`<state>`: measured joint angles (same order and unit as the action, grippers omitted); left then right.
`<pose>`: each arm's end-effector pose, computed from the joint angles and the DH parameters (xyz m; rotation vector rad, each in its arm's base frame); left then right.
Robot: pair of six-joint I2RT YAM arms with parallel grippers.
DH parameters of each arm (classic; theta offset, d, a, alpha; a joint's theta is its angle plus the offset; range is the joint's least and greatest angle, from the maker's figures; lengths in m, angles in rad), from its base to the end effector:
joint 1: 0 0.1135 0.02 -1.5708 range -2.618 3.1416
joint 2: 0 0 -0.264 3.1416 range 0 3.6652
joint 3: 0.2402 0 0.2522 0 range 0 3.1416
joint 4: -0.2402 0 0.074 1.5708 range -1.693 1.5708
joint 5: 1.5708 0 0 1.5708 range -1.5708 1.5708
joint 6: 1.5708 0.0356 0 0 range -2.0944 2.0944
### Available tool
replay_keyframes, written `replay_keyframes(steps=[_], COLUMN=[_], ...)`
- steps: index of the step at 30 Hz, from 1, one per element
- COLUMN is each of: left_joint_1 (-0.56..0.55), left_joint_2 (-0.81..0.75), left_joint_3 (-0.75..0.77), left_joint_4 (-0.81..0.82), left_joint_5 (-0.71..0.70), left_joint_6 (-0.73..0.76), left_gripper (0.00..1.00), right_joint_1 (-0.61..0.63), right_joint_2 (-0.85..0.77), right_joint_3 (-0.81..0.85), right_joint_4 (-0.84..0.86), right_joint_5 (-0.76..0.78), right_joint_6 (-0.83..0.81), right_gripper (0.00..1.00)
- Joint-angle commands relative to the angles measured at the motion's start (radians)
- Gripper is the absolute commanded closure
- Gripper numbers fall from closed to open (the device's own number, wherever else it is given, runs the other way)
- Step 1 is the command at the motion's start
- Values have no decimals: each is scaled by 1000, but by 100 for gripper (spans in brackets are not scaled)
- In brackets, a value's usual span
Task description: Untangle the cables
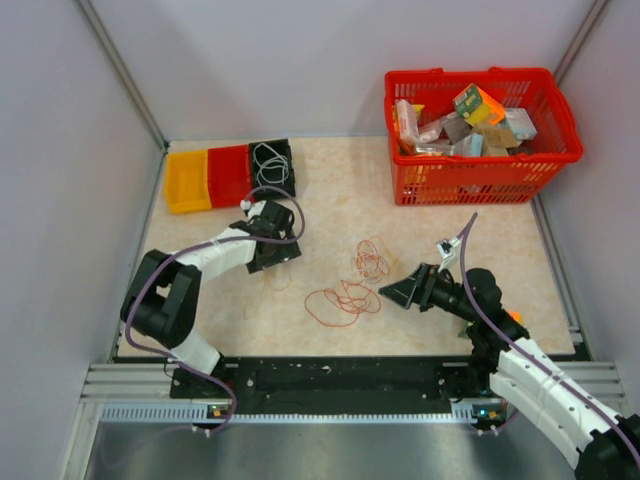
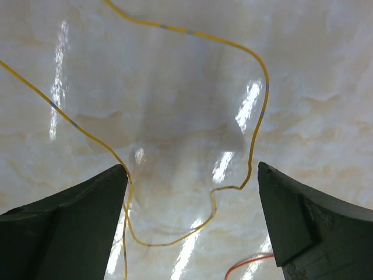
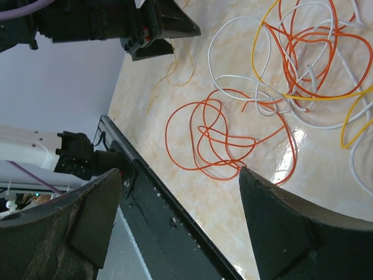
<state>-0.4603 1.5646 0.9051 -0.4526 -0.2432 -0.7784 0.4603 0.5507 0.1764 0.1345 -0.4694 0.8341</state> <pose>0.2697 -0.1242 0.1775 -0.4904 2.5836 -0.0947 0.1252 0.0800 0.1928 0.0028 1.9983 1.3042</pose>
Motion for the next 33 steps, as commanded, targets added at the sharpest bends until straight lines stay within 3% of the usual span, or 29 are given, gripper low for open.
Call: replay_keyframes(steps=[1,9,13,19,21,22,30,33], left_joint_1=[-8,-11,-11,-8,-5,-3,155,204], left_joint_2=[83,115,115,114,74,52,-124,-150], left_joint_3=[84,86,91,97,86,81,106,173], left_joint_4=[-29,-34,3,38,48,49,130,130], left_joint_5=[-120,-154,-157,-182,-186,-194,-5,-33], left_joint_6=[28,42,54,62,71,80,186,202], left_gripper=[2,3,16,62,94,100,100,100], right_joint_1=[-5,-5,-5,-6,-6,-6,-6,-5], right_joint_2=[-6,-2,18,34,20,17,15,21], right_joint_3=[15,9,11,18,23,25,31,28], right_joint_4=[39,47,53,59,48,42,31,37], right_joint_5=[-9,-5,-6,-15,-14,-12,-3,-6], right_joint_6=[-6,-7,-10,-3,-3,-6,-29,-29], right_gripper=[19,19,19,19,19,19,19,19])
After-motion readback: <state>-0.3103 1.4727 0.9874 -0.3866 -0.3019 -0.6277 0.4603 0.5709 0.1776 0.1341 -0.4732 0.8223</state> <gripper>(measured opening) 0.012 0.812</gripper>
